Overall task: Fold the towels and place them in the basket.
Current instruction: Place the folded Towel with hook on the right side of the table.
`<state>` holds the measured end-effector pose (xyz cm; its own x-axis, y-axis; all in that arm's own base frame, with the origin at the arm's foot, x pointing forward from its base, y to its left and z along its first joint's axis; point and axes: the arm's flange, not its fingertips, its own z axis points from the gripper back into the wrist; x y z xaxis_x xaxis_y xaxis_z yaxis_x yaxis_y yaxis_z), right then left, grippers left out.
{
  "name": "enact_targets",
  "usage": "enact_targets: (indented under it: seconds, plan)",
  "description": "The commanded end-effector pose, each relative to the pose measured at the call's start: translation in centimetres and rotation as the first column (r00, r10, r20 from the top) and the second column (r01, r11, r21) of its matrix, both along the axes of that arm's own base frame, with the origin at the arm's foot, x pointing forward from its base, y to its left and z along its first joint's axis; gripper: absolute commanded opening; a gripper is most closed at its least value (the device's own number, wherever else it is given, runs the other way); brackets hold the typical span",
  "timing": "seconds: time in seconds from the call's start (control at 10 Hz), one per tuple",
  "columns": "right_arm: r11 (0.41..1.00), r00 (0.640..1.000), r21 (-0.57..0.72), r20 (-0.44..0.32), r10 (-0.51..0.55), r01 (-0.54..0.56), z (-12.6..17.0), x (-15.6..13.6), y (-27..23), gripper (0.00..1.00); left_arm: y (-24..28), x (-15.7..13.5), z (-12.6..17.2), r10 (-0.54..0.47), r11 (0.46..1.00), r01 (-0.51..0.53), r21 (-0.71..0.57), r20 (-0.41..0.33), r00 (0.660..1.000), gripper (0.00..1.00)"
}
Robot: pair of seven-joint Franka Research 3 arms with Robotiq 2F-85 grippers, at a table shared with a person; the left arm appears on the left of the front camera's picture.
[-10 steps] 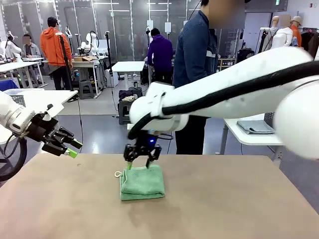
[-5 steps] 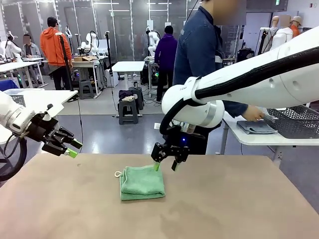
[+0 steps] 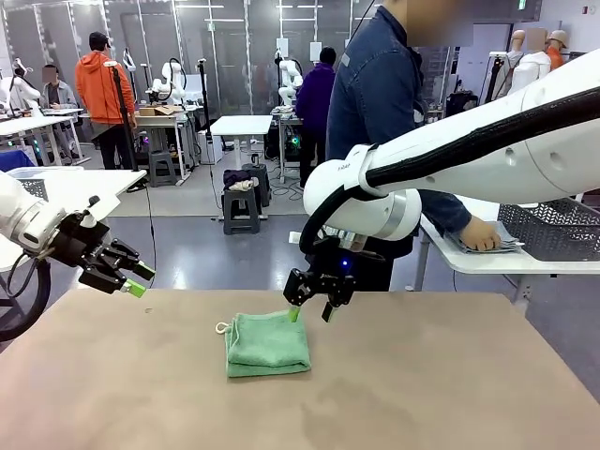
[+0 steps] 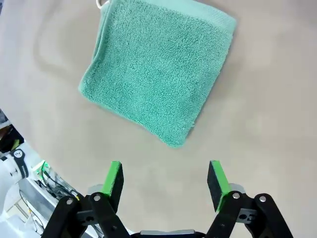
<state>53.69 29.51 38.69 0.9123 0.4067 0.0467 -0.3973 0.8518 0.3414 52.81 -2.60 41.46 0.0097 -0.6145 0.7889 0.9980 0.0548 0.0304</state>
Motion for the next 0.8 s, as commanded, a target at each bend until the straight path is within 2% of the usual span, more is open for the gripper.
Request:
enact_targets:
  seconds: [0.0,0.6,0.7]
  plan:
    - [1.000,1.000,0.010,-0.002,-0.005,0.005,-0.1,0.2,0.2,0.85,0.0,-0.1,0.2,-0.004,1.000,0.004,0.007,0.004,1.000,0.65]
    - [1.000,1.000,0.000,0.000,0.000,0.000,0.0,0.0,0.0,0.85,0.0,-0.1,0.2,-0.004,1.000,0.004,0.007,0.004,1.000,0.65]
    - [0.996,0.994,0.020,0.067,-0.087,0.086,-1.6,-0.1,1.0,0.85,0.0,-0.1,0.2,-0.004,1.000,0.004,0.007,0.004,1.000,0.65]
